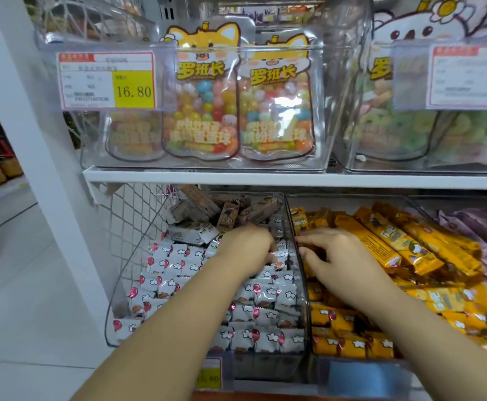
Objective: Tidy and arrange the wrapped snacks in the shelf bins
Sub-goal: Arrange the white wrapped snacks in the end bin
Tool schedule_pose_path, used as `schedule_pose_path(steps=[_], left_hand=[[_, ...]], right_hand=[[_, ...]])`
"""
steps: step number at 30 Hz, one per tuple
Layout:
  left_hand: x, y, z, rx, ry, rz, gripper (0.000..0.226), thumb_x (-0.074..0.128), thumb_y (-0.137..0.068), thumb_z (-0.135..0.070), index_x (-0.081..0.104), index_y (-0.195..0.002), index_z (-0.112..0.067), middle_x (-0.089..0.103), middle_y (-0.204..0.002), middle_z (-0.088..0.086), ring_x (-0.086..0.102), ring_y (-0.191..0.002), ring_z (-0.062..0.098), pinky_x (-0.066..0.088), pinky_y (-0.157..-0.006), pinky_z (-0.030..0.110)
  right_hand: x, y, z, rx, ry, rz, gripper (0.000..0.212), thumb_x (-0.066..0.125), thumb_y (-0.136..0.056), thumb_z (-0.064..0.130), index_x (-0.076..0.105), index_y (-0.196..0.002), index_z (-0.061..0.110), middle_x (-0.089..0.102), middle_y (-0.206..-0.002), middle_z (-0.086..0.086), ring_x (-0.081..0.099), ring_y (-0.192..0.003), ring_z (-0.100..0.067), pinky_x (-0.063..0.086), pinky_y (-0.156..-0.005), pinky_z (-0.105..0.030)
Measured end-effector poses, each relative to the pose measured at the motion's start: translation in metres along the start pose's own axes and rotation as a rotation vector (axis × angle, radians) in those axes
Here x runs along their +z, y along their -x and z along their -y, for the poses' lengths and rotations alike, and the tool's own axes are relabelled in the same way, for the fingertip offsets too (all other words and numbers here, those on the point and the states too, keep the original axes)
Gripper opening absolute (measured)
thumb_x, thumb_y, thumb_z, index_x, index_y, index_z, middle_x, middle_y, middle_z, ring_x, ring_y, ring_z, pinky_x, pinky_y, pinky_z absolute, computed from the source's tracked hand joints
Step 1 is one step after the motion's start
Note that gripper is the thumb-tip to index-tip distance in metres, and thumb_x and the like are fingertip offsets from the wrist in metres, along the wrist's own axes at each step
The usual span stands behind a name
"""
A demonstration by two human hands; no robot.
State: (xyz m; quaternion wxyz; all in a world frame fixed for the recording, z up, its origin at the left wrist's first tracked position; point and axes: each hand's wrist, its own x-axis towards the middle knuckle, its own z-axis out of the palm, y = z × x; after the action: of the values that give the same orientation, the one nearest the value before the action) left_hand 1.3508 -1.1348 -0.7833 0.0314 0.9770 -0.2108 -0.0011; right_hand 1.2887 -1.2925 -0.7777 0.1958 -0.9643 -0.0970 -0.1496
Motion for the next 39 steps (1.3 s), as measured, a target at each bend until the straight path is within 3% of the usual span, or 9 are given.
schedule_pose_path(steps=[5, 8, 11, 17, 22, 30, 33, 36, 39], left_hand=[[-0.004, 0.001, -0.001, 0.022, -0.021, 0.014, 0.034, 0.059, -0.090, -0.039, 0.062, -0.121, -0.025, 0.061, -0.122, -0.001, 0.057, -0.111, 0.022, 0.049, -0.087, 0.035], [-0.012, 0.021, 0.007, 0.026, 0.101, -0.143, 0.032, 0.054, -0.093, -0.038, 0.059, -0.124, -0.031, 0.061, -0.126, -0.007, 0.057, -0.112, 0.017, 0.048, -0.089, 0.032], [-0.023, 0.043, 0.028, -0.069, 0.144, -0.325, 0.034, 0.053, -0.094, -0.035, 0.056, -0.128, -0.031, 0.065, -0.118, -0.005, 0.063, -0.099, 0.014, 0.051, -0.091, 0.035], [-0.017, 0.055, 0.059, -0.192, 0.004, -0.126, 0.053, 0.063, -0.086, -0.040, 0.045, -0.136, -0.036, 0.054, -0.135, -0.001, 0.053, -0.119, 0.022, 0.043, -0.102, 0.040], [-0.006, 0.051, 0.057, -0.220, -0.009, -0.226, 0.056, 0.057, -0.089, -0.015, 0.042, -0.138, -0.037, 0.045, -0.141, 0.002, 0.054, -0.115, 0.029, 0.046, -0.094, 0.038], [-0.002, 0.058, 0.072, -0.227, 0.168, -0.360, 0.056, 0.061, -0.082, 0.001, 0.053, -0.131, -0.024, 0.054, -0.132, 0.005, 0.052, -0.116, 0.025, 0.047, -0.093, 0.038], [-0.004, 0.067, 0.072, -0.212, 0.204, -0.447, 0.049, 0.062, -0.084, -0.004, 0.055, -0.129, -0.021, 0.059, -0.124, 0.006, 0.057, -0.107, 0.023, 0.046, -0.088, 0.032], [-0.009, 0.084, 0.066, -0.172, 0.284, -0.569, 0.044, 0.062, -0.086, -0.007, 0.056, -0.128, -0.017, 0.060, -0.121, 0.003, 0.056, -0.105, 0.018, 0.039, -0.085, 0.021], [-0.018, 0.105, 0.051, -0.127, 0.446, -0.687, 0.043, 0.063, -0.087, -0.008, 0.057, -0.128, -0.021, 0.053, -0.116, -0.016, 0.047, -0.097, -0.009, 0.028, -0.081, -0.003]], right_hand=[[0.001, 0.000, -0.001, -0.003, -0.017, 0.007, 0.031, 0.052, -0.093, 0.030, 0.062, -0.122, 0.026, 0.061, -0.125, 0.007, 0.049, -0.119, -0.015, 0.039, -0.103, -0.033], [0.000, 0.001, 0.001, -0.005, -0.010, -0.016, 0.029, 0.053, -0.092, 0.029, 0.064, -0.119, 0.028, 0.061, -0.123, 0.008, 0.049, -0.118, -0.017, 0.039, -0.102, -0.036], [0.000, 0.001, 0.004, -0.034, -0.014, -0.034, 0.027, 0.055, -0.091, 0.029, 0.065, -0.116, 0.030, 0.063, -0.118, 0.009, 0.049, -0.116, -0.018, 0.039, -0.101, -0.040], [-0.001, 0.005, 0.014, -0.061, -0.069, -0.026, 0.025, 0.055, -0.092, 0.027, 0.066, -0.114, 0.029, 0.064, -0.117, 0.011, 0.046, -0.118, -0.017, 0.035, -0.104, -0.042], [0.002, 0.004, 0.024, -0.125, -0.054, 0.044, 0.027, 0.049, -0.094, 0.026, 0.065, -0.116, 0.030, 0.062, -0.119, 0.016, 0.043, -0.118, -0.014, 0.035, -0.101, -0.038], [0.004, 0.001, 0.027, -0.172, 0.172, 0.221, 0.035, 0.031, -0.100, 0.030, 0.057, -0.123, 0.035, 0.054, -0.131, 0.016, 0.023, -0.134, -0.014, 0.015, -0.109, -0.039], [0.003, 0.001, 0.029, -0.178, 0.180, 0.223, 0.035, 0.031, -0.100, 0.033, 0.056, -0.124, 0.037, 0.054, -0.131, 0.016, 0.022, -0.136, -0.014, 0.011, -0.112, -0.041], [0.000, 0.000, 0.035, -0.186, 0.088, 0.134, 0.032, 0.037, -0.099, 0.031, 0.058, -0.123, 0.037, 0.057, -0.127, 0.016, 0.030, -0.132, -0.014, 0.015, -0.110, -0.037], [-0.006, -0.002, 0.047, -0.199, -0.108, 0.006, 0.030, 0.044, -0.097, 0.026, 0.060, -0.121, 0.033, 0.061, -0.121, 0.013, 0.041, -0.122, -0.013, 0.027, -0.105, -0.033]])
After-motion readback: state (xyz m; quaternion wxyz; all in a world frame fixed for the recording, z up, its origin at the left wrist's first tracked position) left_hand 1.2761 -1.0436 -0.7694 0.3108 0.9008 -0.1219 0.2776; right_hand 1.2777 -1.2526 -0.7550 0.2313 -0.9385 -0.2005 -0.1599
